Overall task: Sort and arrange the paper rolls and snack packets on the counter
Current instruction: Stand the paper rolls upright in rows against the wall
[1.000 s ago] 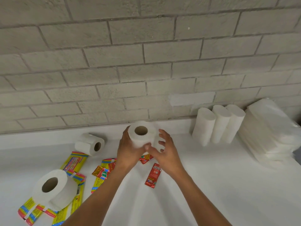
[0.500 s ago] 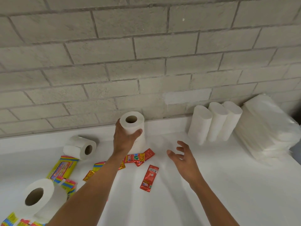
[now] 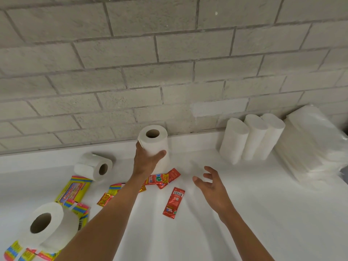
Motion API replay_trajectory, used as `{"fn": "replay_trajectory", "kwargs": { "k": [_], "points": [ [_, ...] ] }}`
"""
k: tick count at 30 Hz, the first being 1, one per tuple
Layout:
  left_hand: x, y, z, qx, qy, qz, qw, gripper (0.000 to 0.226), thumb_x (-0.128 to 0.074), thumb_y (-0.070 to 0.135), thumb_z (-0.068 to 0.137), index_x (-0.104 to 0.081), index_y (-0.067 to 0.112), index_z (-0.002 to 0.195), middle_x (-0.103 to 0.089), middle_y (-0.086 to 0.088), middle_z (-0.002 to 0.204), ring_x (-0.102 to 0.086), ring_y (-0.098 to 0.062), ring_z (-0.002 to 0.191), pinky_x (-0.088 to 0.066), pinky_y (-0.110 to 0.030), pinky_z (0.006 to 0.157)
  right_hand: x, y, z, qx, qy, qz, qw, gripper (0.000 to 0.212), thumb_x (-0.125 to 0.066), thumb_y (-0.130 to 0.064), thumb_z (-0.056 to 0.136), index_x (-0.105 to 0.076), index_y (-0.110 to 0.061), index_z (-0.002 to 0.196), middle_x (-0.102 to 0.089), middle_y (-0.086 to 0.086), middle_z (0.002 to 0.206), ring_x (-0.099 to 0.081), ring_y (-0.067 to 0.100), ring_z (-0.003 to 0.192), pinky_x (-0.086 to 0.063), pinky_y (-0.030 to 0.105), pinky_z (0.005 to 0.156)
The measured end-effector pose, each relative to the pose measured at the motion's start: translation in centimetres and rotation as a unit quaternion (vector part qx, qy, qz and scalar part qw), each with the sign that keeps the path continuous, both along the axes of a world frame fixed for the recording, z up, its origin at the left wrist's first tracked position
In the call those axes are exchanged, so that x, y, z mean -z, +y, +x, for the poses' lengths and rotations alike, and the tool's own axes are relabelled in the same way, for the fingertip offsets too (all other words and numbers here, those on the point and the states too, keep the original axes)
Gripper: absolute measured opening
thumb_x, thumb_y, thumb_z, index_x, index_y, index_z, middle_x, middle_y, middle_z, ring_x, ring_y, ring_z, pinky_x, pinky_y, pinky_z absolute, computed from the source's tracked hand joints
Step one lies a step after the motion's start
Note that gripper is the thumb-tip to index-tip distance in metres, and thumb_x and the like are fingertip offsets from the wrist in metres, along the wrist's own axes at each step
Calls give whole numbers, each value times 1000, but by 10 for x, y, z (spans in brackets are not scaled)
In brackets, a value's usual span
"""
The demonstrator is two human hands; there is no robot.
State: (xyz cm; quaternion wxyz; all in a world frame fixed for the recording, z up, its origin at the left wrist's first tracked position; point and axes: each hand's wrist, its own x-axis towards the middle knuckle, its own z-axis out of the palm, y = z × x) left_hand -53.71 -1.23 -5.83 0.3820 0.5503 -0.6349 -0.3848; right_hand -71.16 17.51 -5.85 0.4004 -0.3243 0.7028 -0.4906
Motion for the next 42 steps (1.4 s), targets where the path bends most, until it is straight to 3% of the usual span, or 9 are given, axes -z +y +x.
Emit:
{"fn": "replay_trajectory", "kwargs": {
  "k": [9,13,17,20,23,29,33,38,42],
  "points": [
    [7,-3,-5,30,3,18,999,99,-88,42,67,-25,36,143,-45,5,142,-44,-20,130,-44,-42,101,4,-1,0,-1,6,14,1000,62,-69,-46,87,-39,-34,141,-48,-3,136,-57,18,111,-44,13,68],
    [12,-10,22,66,-40,48,996,107,-88,25,71,-19,34,152,-35,2,154,-37,-21,137,-41,-49,109,5,-1,-3,3,4,17,1000,63,-70,-46,87,-39,-34,140,-48,-3,136,-58,17,109,-43,14,68],
    [12,-21,73,-76,-115,-5,990,75,-70,15,82,-37,27,148,-43,-6,147,-43,-32,132,-42,-49,106,8,-3,-1,1,2,21,1000,63,-70,-45,86,-40,-34,141,-49,-2,135,-58,18,110,-44,24,76],
    [5,-32,111,-250,-154,-45,955,56,-64,21,82,-50,22,136,-46,-13,141,-42,-43,123,-41,-54,96,12,-6,5,-5,4,29,1000,63,-70,-45,87,-40,-34,141,-49,-2,135,-58,17,108,-44,26,79],
    [2,-42,137,-346,-176,-15,921,53,-61,33,84,-47,22,134,-38,-11,145,-37,-45,126,-35,-54,99,14,-10,12,-14,7,37,999,62,-70,-44,87,-40,-34,141,-48,-1,136,-57,15,105,-46,29,84],
    [11,-61,168,-383,-179,55,905,58,-54,48,91,-43,17,138,-41,-15,143,-35,-43,127,-32,-55,101,21,-15,19,-26,9,48,998,62,-70,-45,86,-41,-34,140,-49,-1,136,-58,19,112,-51,38,95],
    [12,-68,185,-393,-180,126,893,63,-61,45,83,-43,16,137,-43,-15,139,-35,-42,127,-32,-53,102,27,-18,21,-24,3,53,998,61,-71,-48,85,-42,-38,137,-50,-3,134,-58,16,110,-51,38,94],
    [20,-70,189,-395,-113,193,891,84,-70,50,76,-33,14,142,-39,-19,144,-35,-45,129,-29,-52,108,32,-18,25,-29,0,70,997,62,-72,-51,83,-42,-39,136,-50,-3,133,-58,17,111,-52,45,98],
    [23,-65,183,-388,-78,187,899,90,-73,49,74,-28,16,145,-41,-20,144,-37,-45,130,-32,-54,107,30,-17,27,-34,-7,75,997,64,-72,-53,82,-42,-40,137,-51,-4,132,-60,17,112,-51,47,100]
  ]
}}
